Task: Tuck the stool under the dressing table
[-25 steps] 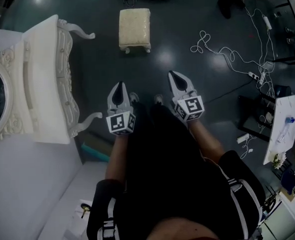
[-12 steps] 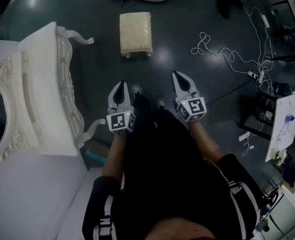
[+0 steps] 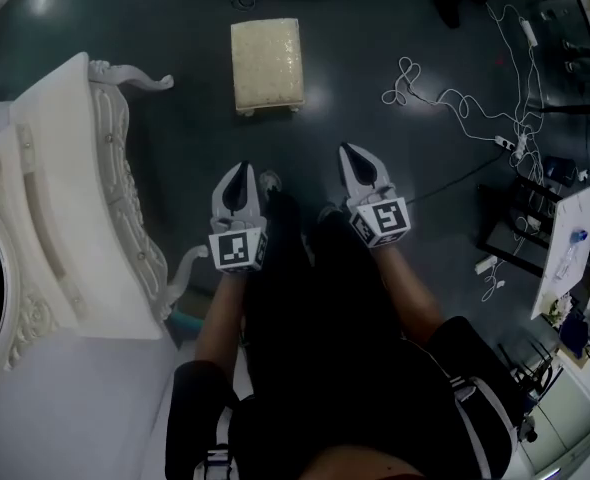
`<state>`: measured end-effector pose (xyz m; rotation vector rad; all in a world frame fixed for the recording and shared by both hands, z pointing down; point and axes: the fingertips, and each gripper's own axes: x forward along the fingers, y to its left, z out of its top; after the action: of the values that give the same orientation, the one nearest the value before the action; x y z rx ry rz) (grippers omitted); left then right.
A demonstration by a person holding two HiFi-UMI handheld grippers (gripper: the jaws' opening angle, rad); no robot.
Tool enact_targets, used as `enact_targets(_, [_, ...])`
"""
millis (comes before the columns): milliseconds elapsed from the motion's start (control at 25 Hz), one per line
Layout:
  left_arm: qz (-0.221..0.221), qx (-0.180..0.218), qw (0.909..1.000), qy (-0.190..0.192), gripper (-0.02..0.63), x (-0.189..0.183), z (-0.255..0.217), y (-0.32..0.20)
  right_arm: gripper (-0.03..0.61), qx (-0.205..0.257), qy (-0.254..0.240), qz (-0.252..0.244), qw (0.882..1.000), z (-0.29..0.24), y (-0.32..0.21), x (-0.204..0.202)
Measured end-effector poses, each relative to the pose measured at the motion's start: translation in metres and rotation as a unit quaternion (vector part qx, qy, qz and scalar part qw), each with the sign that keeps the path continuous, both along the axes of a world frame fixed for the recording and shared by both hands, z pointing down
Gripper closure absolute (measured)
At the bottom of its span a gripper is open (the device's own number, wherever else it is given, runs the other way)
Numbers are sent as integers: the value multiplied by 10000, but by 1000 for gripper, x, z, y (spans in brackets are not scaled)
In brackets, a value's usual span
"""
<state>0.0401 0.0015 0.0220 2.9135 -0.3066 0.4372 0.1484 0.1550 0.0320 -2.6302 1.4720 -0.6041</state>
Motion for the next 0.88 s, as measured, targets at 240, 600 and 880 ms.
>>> enact_targets(240, [-405, -104, 9991, 59, 604, 4, 64, -7, 580, 5, 2, -149, 9999, 56, -11, 13])
enact_targets(600, [-606, -145, 9981, 28, 604, 3, 173, -11, 580, 71, -25, -12, 10000, 164, -14, 27])
enact_targets(880, [-640, -84, 9979, 71, 604, 3, 249, -27, 580, 69, -72, 140, 9999, 249, -19, 30])
